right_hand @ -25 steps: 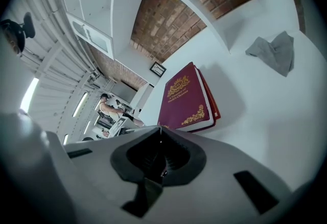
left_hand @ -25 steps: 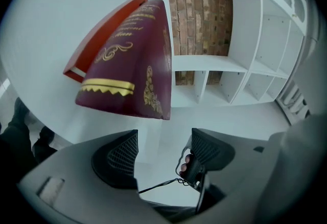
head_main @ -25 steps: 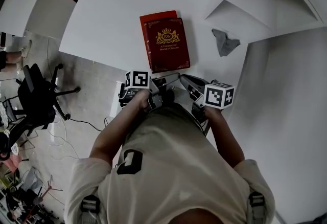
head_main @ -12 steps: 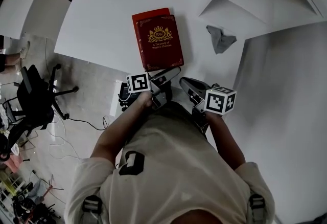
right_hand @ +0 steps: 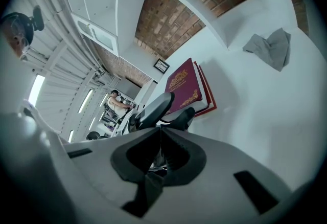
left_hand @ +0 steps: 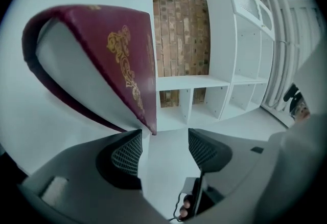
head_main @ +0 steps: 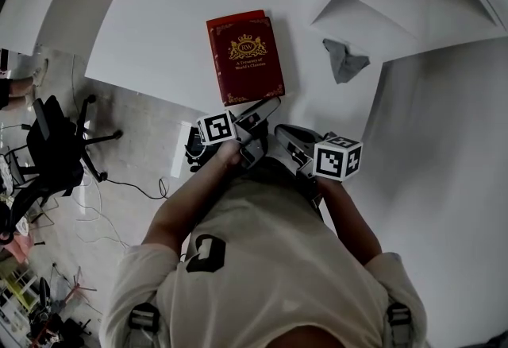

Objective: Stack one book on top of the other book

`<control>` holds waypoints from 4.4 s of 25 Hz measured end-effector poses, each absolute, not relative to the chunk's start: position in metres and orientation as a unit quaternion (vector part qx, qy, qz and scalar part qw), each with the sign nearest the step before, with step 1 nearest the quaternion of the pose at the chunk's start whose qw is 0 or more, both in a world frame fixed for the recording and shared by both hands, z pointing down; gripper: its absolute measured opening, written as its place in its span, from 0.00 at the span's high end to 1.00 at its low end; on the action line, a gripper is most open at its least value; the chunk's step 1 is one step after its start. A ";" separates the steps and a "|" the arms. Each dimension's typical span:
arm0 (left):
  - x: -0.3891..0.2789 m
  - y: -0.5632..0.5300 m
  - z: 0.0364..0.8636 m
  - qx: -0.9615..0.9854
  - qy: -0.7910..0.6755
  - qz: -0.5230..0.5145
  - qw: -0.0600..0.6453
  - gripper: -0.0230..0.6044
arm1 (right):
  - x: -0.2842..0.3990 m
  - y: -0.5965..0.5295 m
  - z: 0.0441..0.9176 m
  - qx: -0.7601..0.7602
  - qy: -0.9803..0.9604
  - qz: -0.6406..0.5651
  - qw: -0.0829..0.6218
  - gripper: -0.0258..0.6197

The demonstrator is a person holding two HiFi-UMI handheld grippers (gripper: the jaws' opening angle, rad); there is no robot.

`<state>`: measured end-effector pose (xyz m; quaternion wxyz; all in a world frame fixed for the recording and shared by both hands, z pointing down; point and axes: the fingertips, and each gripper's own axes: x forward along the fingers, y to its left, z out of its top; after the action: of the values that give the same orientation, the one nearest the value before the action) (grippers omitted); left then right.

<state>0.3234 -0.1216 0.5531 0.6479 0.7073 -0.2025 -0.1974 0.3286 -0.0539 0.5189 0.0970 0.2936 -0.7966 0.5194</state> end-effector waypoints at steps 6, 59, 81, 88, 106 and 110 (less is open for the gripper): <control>0.327 -0.124 0.546 0.700 -0.191 -0.213 0.654 0.53 | 0.325 -0.046 0.520 0.289 -0.798 0.520 0.102 0.95; 0.202 -0.066 0.390 0.901 -0.254 -0.074 0.345 0.92 | 0.292 -0.028 0.433 0.180 -0.897 0.403 -0.032 0.95; 0.086 -0.031 0.418 0.917 -0.263 0.011 0.301 0.93 | 0.171 -0.002 0.425 0.184 -0.895 0.405 0.035 0.95; 0.084 -0.008 0.425 0.934 -0.219 0.039 0.279 0.93 | 0.154 0.016 0.425 0.221 -0.890 0.396 0.051 0.95; 0.061 0.010 0.425 0.951 -0.169 0.064 0.252 0.93 | 0.127 0.039 0.421 0.278 -0.878 0.390 0.022 0.95; 0.054 0.008 0.425 0.948 -0.189 0.052 0.249 0.93 | 0.124 0.038 0.423 0.275 -0.877 0.393 0.017 0.95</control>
<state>0.0537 0.0084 0.4252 0.2494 0.9483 -0.1893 0.0520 0.1244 0.0377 0.4227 0.0167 0.2751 -0.8771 0.3933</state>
